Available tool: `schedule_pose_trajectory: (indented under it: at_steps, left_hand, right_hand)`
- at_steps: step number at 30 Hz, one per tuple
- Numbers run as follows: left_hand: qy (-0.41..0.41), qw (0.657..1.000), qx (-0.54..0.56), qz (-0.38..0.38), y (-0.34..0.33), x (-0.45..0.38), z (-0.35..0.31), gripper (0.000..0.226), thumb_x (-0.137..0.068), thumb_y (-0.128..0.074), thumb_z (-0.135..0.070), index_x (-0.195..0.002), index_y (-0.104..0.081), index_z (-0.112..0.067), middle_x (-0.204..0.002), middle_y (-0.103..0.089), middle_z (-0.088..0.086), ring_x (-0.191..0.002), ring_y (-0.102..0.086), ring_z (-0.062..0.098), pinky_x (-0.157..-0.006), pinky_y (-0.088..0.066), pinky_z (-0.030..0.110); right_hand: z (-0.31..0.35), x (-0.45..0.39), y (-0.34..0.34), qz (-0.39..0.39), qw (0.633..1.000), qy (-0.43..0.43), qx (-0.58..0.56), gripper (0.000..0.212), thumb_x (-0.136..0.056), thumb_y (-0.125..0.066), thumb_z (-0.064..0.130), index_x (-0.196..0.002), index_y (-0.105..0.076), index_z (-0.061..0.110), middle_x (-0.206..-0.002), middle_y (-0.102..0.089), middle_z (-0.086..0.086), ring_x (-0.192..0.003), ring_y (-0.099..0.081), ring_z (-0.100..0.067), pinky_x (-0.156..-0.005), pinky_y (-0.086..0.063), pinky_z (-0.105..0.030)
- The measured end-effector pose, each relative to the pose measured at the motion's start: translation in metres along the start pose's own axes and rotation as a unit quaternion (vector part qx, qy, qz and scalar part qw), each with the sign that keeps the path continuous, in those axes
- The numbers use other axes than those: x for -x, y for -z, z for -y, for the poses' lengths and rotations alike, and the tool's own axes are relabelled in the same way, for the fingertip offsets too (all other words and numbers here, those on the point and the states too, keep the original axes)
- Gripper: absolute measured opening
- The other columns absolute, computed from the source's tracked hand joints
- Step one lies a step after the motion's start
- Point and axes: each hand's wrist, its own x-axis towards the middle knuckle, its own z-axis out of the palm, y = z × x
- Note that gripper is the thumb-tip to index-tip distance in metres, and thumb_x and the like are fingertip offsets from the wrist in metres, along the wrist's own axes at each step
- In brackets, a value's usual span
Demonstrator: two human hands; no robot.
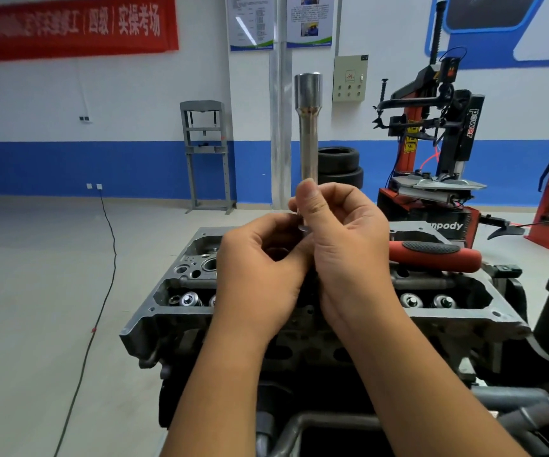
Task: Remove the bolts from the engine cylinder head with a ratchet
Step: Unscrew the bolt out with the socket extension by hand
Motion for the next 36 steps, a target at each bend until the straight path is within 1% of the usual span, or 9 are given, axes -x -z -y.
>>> schedule_pose_trajectory:
  at_steps: [5,8,11,16,19,23,28,31,36]
  left_hand:
    - [0.053,0.996,0.011,0.066,-0.001,-0.0011,-0.0029,0.028,-0.108,-0.055,-0.013,-0.109,-0.076,-0.032,-0.106,-0.08,-0.012,-0.106,-0.073,0.005,-0.095,-0.057,0.027]
    - [0.039,0.999,-0.016,0.026,-0.004,-0.001,-0.0021,0.019,-0.101,-0.067,-0.012,-0.1,-0.075,-0.029,-0.095,-0.08,-0.01,-0.091,-0.076,0.008,-0.08,-0.061,0.025]
    - [0.018,0.996,-0.08,-0.031,-0.0046,0.0001,0.0019,0.018,-0.09,-0.079,-0.014,-0.091,-0.073,-0.031,-0.083,-0.077,-0.008,-0.077,-0.074,0.016,-0.068,-0.063,0.037]
    - [0.018,0.997,-0.003,0.072,-0.0013,-0.0005,-0.0003,0.022,-0.106,-0.056,-0.019,-0.113,-0.075,-0.029,-0.104,-0.079,-0.01,-0.1,-0.075,0.008,-0.083,-0.059,0.024]
    - [0.018,0.999,-0.006,0.026,-0.0012,-0.0023,0.0006,0.022,-0.103,-0.064,-0.014,-0.1,-0.074,-0.034,-0.095,-0.08,-0.012,-0.092,-0.075,0.004,-0.076,-0.058,0.018]
    - [0.018,0.997,-0.068,-0.045,-0.0053,-0.0005,0.0051,0.017,-0.087,-0.083,-0.019,-0.087,-0.072,-0.031,-0.08,-0.076,-0.007,-0.073,-0.073,0.017,-0.061,-0.06,0.036]
    - [0.033,0.996,-0.034,0.073,-0.005,0.0004,-0.0003,0.022,-0.099,-0.057,-0.032,-0.112,-0.075,-0.032,-0.1,-0.079,-0.009,-0.093,-0.075,0.013,-0.079,-0.062,0.037]
    - [0.026,0.998,-0.041,0.037,-0.005,-0.0002,-0.001,0.023,-0.096,-0.056,-0.034,-0.107,-0.076,-0.03,-0.095,-0.079,-0.008,-0.09,-0.075,0.012,-0.079,-0.06,0.036]
    - [0.028,0.995,-0.087,-0.035,-0.0068,0.0005,0.0028,0.013,-0.09,-0.078,-0.02,-0.09,-0.071,-0.031,-0.082,-0.076,-0.006,-0.073,-0.072,0.019,-0.065,-0.062,0.044]
  right_hand:
    - [-0.0045,-0.0065,-0.0006,-0.005,0.999,-0.042,-0.007,0.036,-0.102,-0.059,0.039,-0.075,-0.075,0.02,-0.081,-0.075,-0.007,-0.079,-0.071,-0.019,-0.088,-0.062,-0.048]
    - [-0.002,-0.0046,-0.0019,0.001,0.999,-0.035,-0.022,0.03,-0.087,-0.07,0.047,-0.082,-0.071,0.017,-0.081,-0.075,-0.005,-0.078,-0.071,-0.018,-0.082,-0.063,-0.042]
    - [-0.0008,-0.0029,-0.0005,0.001,1.0,-0.016,-0.016,0.037,-0.074,-0.076,0.047,-0.088,-0.067,0.014,-0.084,-0.076,-0.005,-0.079,-0.072,-0.022,-0.083,-0.064,-0.052]
    - [-0.0017,-0.0039,-0.0033,0.007,1.0,-0.009,0.008,0.041,-0.085,-0.062,0.049,-0.091,-0.066,0.008,-0.081,-0.076,-0.001,-0.079,-0.071,-0.015,-0.083,-0.062,-0.038]
    - [-0.0037,-0.0048,-0.0029,0.016,0.999,-0.033,-0.013,0.038,-0.098,-0.056,0.044,-0.082,-0.069,0.013,-0.081,-0.075,-0.004,-0.077,-0.071,-0.019,-0.08,-0.062,-0.043]
    - [-0.0006,-0.0023,-0.0028,0.007,1.0,-0.019,-0.021,0.034,-0.082,-0.071,0.047,-0.09,-0.066,0.014,-0.084,-0.076,-0.006,-0.079,-0.071,-0.022,-0.084,-0.062,-0.054]
    - [-0.0011,-0.0022,-0.0037,-0.01,1.0,0.014,0.021,0.039,-0.086,-0.064,0.049,-0.088,-0.065,0.01,-0.08,-0.075,-0.002,-0.078,-0.07,-0.012,-0.083,-0.059,-0.036]
    - [-0.0023,-0.0038,-0.0037,-0.002,1.0,-0.012,0.011,0.041,-0.1,-0.054,0.046,-0.082,-0.07,0.012,-0.082,-0.074,-0.007,-0.08,-0.07,-0.017,-0.083,-0.06,-0.038]
    - [0.0005,-0.0004,-0.0032,0.005,1.0,-0.008,-0.003,0.035,-0.077,-0.074,0.048,-0.088,-0.066,0.015,-0.084,-0.076,-0.004,-0.078,-0.071,-0.021,-0.083,-0.062,-0.052]
